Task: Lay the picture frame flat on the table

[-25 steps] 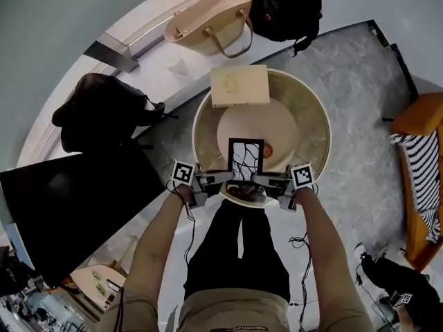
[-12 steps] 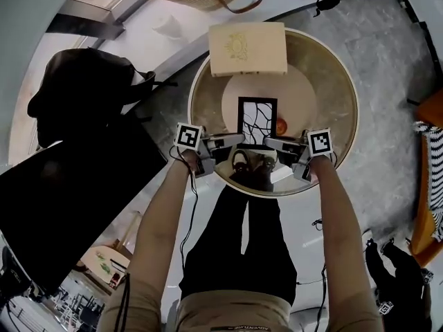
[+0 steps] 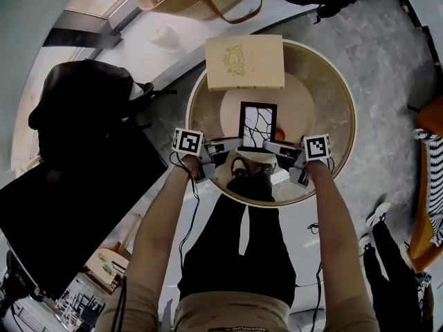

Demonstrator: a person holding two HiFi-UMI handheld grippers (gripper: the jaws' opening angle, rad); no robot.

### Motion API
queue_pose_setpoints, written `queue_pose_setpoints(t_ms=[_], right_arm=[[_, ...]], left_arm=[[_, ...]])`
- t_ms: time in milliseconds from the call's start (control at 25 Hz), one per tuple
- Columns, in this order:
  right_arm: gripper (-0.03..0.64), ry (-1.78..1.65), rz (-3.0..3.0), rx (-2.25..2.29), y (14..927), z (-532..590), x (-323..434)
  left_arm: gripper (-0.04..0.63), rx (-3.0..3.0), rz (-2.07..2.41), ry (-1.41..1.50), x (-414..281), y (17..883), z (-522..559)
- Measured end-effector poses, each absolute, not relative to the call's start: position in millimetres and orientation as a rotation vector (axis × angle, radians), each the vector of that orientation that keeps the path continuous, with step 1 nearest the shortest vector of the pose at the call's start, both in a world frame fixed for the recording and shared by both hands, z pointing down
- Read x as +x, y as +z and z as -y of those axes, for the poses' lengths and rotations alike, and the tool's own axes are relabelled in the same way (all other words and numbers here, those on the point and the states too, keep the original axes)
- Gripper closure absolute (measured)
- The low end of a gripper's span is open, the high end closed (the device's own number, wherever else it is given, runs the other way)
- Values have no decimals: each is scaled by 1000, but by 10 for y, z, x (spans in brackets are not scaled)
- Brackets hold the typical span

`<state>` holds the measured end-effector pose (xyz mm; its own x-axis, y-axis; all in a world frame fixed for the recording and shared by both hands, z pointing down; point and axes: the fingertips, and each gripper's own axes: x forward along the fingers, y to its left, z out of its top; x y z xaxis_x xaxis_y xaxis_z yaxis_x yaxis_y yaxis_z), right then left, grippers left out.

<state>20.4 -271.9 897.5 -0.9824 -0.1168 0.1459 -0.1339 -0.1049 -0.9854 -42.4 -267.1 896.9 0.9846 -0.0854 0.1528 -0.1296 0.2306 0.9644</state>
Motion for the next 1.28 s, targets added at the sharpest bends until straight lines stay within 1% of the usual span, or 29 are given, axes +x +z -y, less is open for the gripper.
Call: queue_pose_setpoints(t_ms=[160, 280, 320, 360, 440, 520, 640, 720, 800, 880, 1000, 1280], right_arm=[[549, 2288, 2025, 461, 9142, 2747, 363], [539, 2171, 1991, 462, 9185, 2648, 411], [532, 2136, 1978, 476, 9194, 2626, 412], [510, 2102, 1964, 509, 9206, 2619, 411], [506, 2050, 1935, 608, 9232, 2638, 401], [475, 2065, 1886, 667, 9236, 2630, 363], [467, 2052, 1798, 763, 9248, 2627, 356], [457, 1967, 1752, 838, 9262, 2636, 380], [424, 1869, 1723, 893, 9264, 2640, 400], [411, 1805, 1707, 944, 9254, 2663, 442], [405, 1742, 1712, 1010, 9221, 2727, 565], [405, 1747, 1790, 932, 9037, 2627, 513]], left_arm=[[523, 1442, 230, 97, -528, 9029, 2688], [522, 1431, 256, 96, -567, 9044, 2686], [523, 1429, 259, 95, -569, 9052, 2684], [523, 1430, 262, 95, -568, 9063, 2682], [523, 1434, 264, 95, -557, 9079, 2680], [523, 1408, 268, 78, -526, 9076, 2665], [523, 1434, 279, 86, -507, 9102, 2654], [523, 1455, 286, 98, -517, 9122, 2643], [523, 1453, 295, 96, -528, 9127, 2625], [523, 1452, 298, 87, -531, 9112, 2617], [523, 1455, 287, 80, -519, 9066, 2612], [523, 1487, 270, 51, -514, 8917, 2593]])
